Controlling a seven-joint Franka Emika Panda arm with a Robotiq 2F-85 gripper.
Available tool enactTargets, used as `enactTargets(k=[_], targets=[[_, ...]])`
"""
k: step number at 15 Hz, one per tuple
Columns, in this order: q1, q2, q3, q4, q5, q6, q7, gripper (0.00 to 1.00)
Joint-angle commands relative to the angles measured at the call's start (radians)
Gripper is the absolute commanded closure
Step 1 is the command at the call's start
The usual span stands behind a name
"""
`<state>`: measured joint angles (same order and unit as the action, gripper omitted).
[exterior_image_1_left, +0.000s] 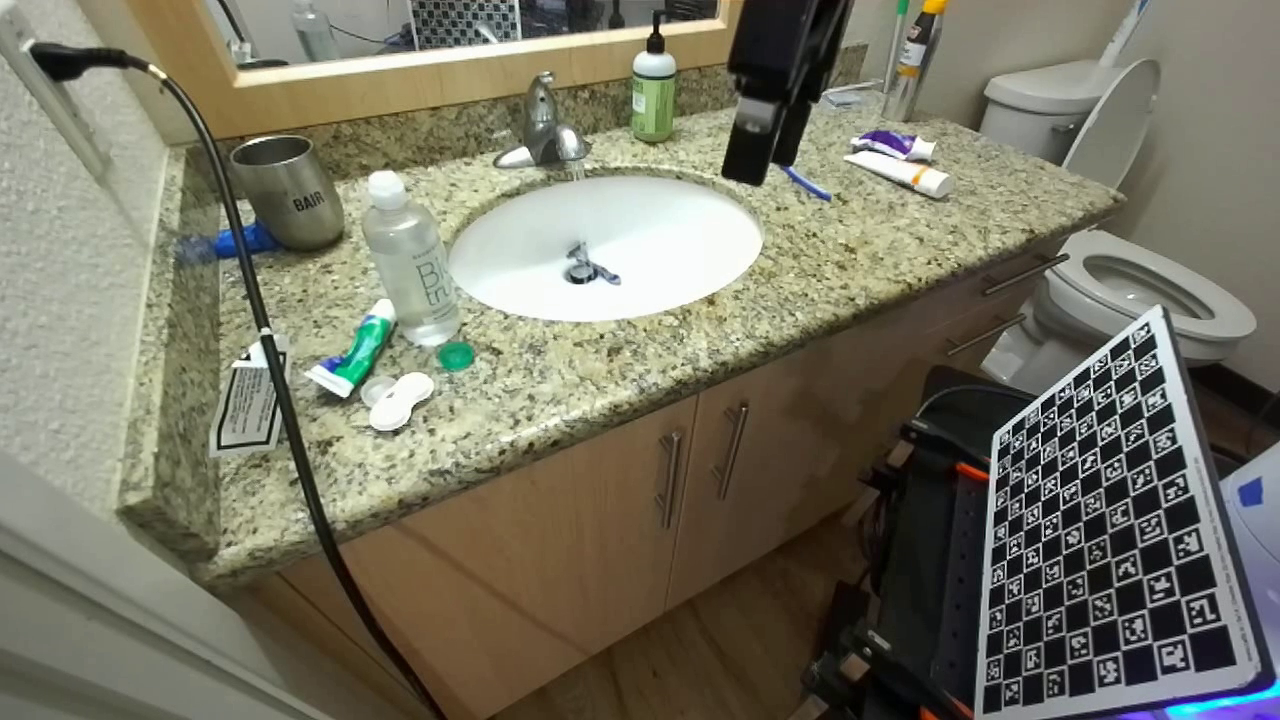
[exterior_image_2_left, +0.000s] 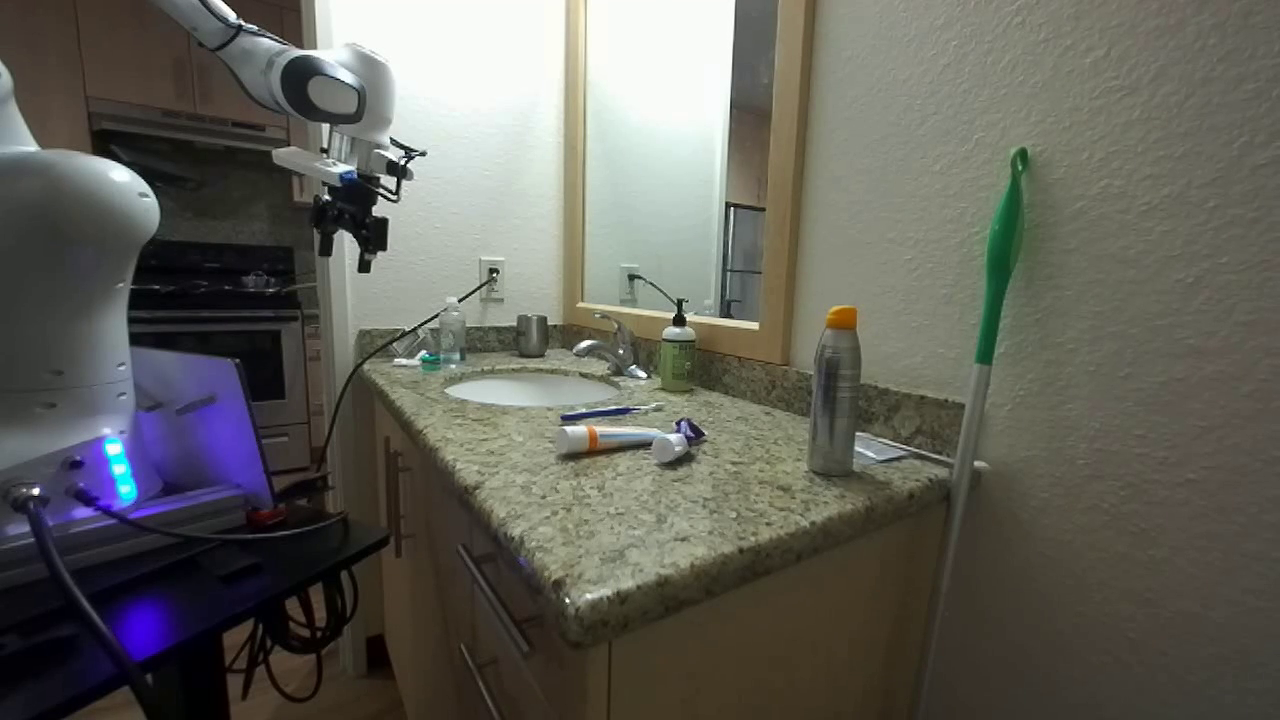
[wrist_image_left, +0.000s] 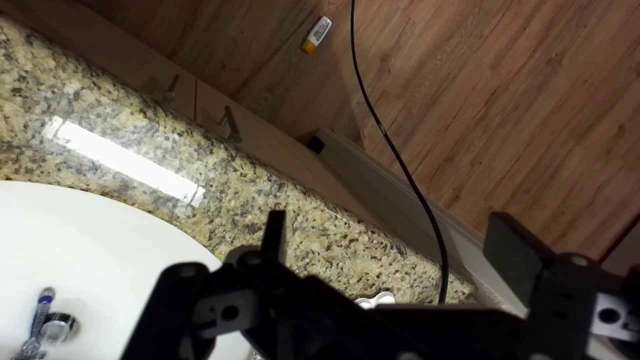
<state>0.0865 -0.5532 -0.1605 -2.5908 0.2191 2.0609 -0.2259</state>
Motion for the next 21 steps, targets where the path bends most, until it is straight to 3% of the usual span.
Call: enactTargets(k=[1, 2, 3, 11, 12, 15, 16, 17, 21], targets=[[-0.021, 0.002, 0.019, 0.002, 0.011, -0.005, -0.009, 0.0], [-0.021, 0.048, 0.016, 0.022, 0.053, 0.101, 0.02, 0.0], [-0.025, 0.097, -0.004, 0.076, 0.084, 0.128, 0.037, 0.0], [-0.168, 0.277, -0.23, 0.369, 0.209, 0.251, 0.016, 0.0], [-0.168, 0.206, -0.185, 0.292, 0.169, 0.23, 0.016, 0.0], [-0.193, 0.253, -0.216, 0.357, 0.196, 0.231, 0.015, 0.0], [-0.203, 0.288, -0.188, 0.353, 0.154, 0.334, 0.045, 0.0], [-0.197, 0.344, -0.189, 0.383, 0.188, 0.43, 0.073, 0.0], [-0.202, 0.567, -0.233, 0.593, 0.333, 0.581, 0.11, 0.0]])
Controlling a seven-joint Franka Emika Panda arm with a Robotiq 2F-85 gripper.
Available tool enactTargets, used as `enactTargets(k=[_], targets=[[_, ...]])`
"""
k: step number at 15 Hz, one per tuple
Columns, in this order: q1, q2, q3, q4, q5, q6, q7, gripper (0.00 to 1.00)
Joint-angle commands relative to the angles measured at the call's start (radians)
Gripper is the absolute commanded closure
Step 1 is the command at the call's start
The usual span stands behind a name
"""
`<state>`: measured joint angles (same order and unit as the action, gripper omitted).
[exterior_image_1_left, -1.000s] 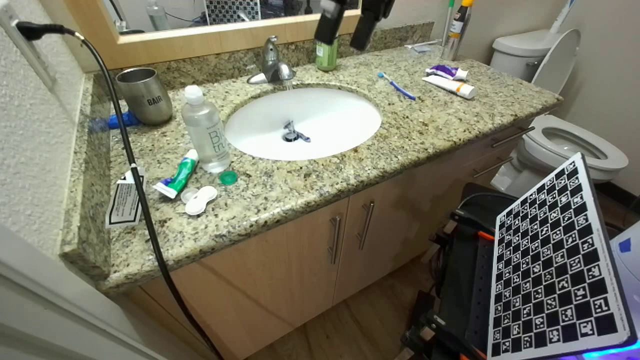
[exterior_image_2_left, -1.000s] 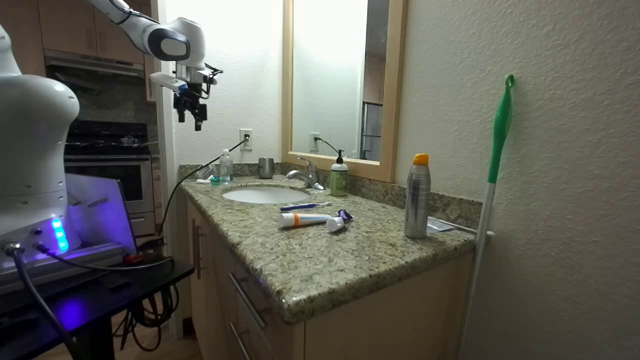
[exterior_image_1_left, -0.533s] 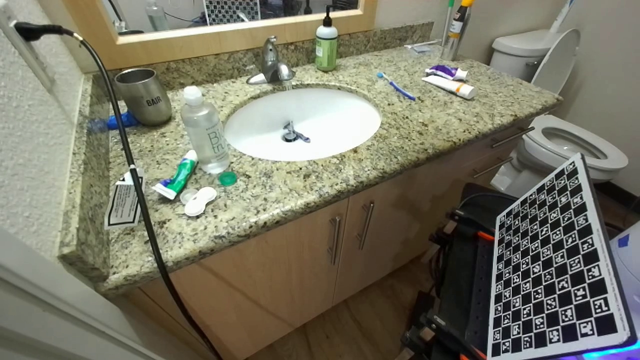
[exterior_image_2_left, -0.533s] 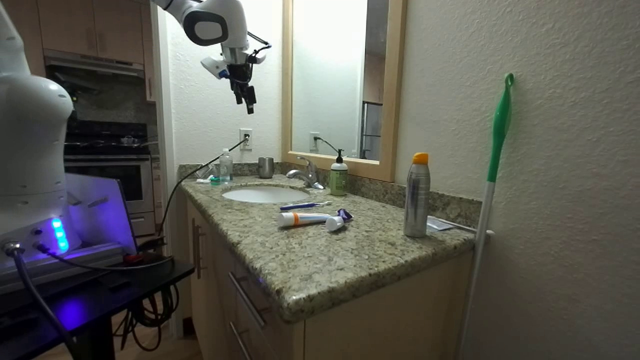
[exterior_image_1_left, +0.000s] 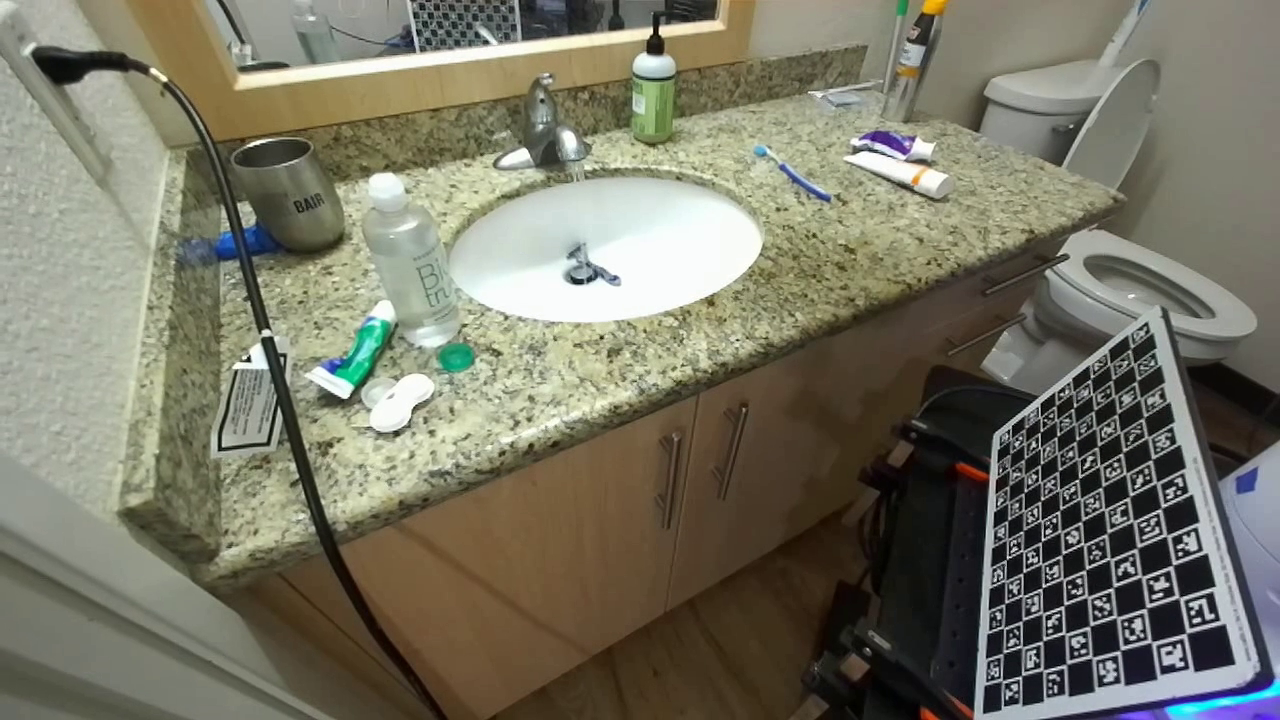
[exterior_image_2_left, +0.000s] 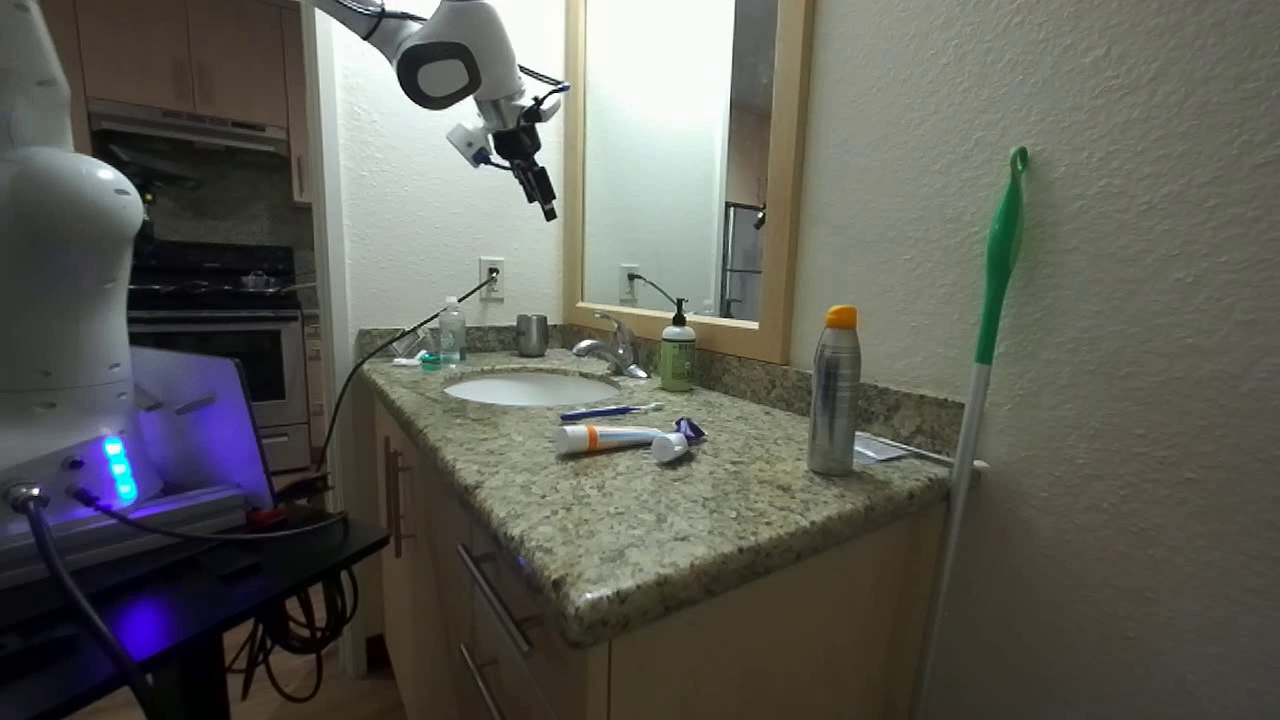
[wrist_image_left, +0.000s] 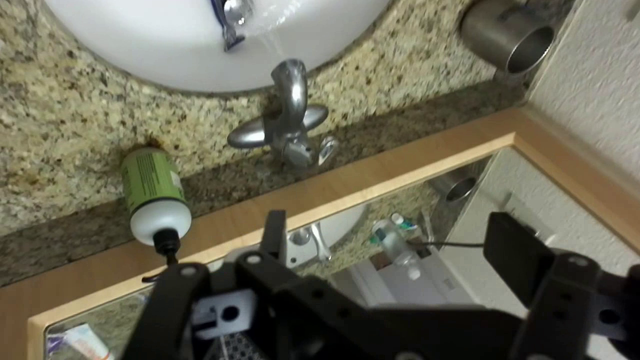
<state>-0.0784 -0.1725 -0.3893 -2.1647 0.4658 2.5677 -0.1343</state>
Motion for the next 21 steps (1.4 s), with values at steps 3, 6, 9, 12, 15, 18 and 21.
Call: enactTargets(k=[3, 6, 9, 12, 15, 18, 21], targets=[[-0.043, 0.34, -0.032, 0.288, 0.117, 0.193, 0.1, 0.0], [-0.125, 0.306, 0.053, 0.246, 0.018, 0.193, 0.188, 0.0], [-0.029, 0.431, -0.073, 0.304, -0.116, 0.287, 0.433, 0.0], [-0.013, 0.563, -0.132, 0.407, -0.208, 0.272, 0.678, 0.0], [0.058, 0.665, -0.247, 0.457, -0.275, 0.246, 0.924, 0.0], [0.042, 0.649, -0.221, 0.429, -0.261, 0.26, 0.892, 0.0], [0.053, 0.726, -0.248, 0.501, -0.254, 0.2, 0.977, 0.0]])
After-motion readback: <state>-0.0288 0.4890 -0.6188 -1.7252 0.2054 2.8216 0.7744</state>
